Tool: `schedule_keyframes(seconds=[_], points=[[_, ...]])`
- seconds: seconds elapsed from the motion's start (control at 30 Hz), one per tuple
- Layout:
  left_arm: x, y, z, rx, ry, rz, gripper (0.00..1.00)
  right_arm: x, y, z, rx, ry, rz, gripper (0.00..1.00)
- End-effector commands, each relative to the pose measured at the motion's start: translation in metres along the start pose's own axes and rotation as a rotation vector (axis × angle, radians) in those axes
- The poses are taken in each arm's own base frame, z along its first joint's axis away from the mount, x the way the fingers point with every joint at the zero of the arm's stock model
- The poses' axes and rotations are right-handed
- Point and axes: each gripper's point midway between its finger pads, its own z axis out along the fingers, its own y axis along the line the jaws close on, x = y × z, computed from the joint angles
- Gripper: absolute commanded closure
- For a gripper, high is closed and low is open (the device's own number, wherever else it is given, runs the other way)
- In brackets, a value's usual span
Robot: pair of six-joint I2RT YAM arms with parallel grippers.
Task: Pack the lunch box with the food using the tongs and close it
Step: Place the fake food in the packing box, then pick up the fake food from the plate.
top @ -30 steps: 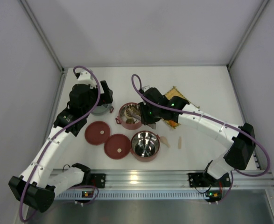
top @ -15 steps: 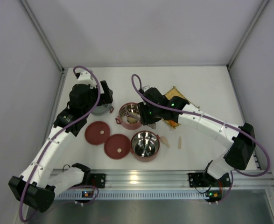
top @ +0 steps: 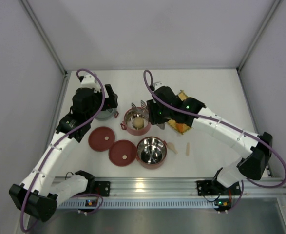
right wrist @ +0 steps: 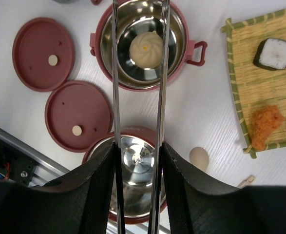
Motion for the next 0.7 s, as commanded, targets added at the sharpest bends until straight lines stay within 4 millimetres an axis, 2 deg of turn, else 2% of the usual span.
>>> schedule_keyframes(seconds=[0.0,0.03,0.13,0.17,0.23,0.27,0.37,0.53,0.67], points=[[-0.015,-0.006,-0.003,0.024,-0.033,-0.013,0.01,-0.041,-0.017,-0.040,0.025,-0.149,0.033,0.60],[-0.016,-0.007,-0.004,0.025,-0.035,-0.015,0.01,-0.044,-0.022,-0.047,0.029,-0.164,0.044,0.60],[-0.014,-0.007,-0.003,0.027,-0.031,-0.014,0.01,-0.050,-0.057,-0.056,0.108,-0.195,0.087,0.59],[-0.014,-0.007,-0.003,0.027,-0.031,-0.014,0.01,-0.049,-0.076,-0.057,0.157,-0.195,0.108,0.59],[-0.014,-0.007,-0.003,0.027,-0.031,-0.014,0.01,-0.051,-0.097,-0.065,0.203,-0.217,0.141,0.59],[-0.014,-0.008,-0.003,0.030,-0.030,-0.014,0.02,-0.050,-0.117,-0.067,0.243,-0.226,0.170,0.58],[-0.014,-0.008,-0.003,0.031,-0.030,-0.014,0.01,-0.041,-0.152,-0.062,0.332,-0.211,0.213,0.57],[-0.013,-0.008,-0.002,0.032,-0.027,-0.013,0.02,-0.025,-0.187,-0.044,0.425,-0.167,0.247,0.57],[-0.014,-0.008,-0.002,0.033,-0.027,-0.015,0.01,-0.009,-0.200,-0.025,0.456,-0.122,0.262,0.56]])
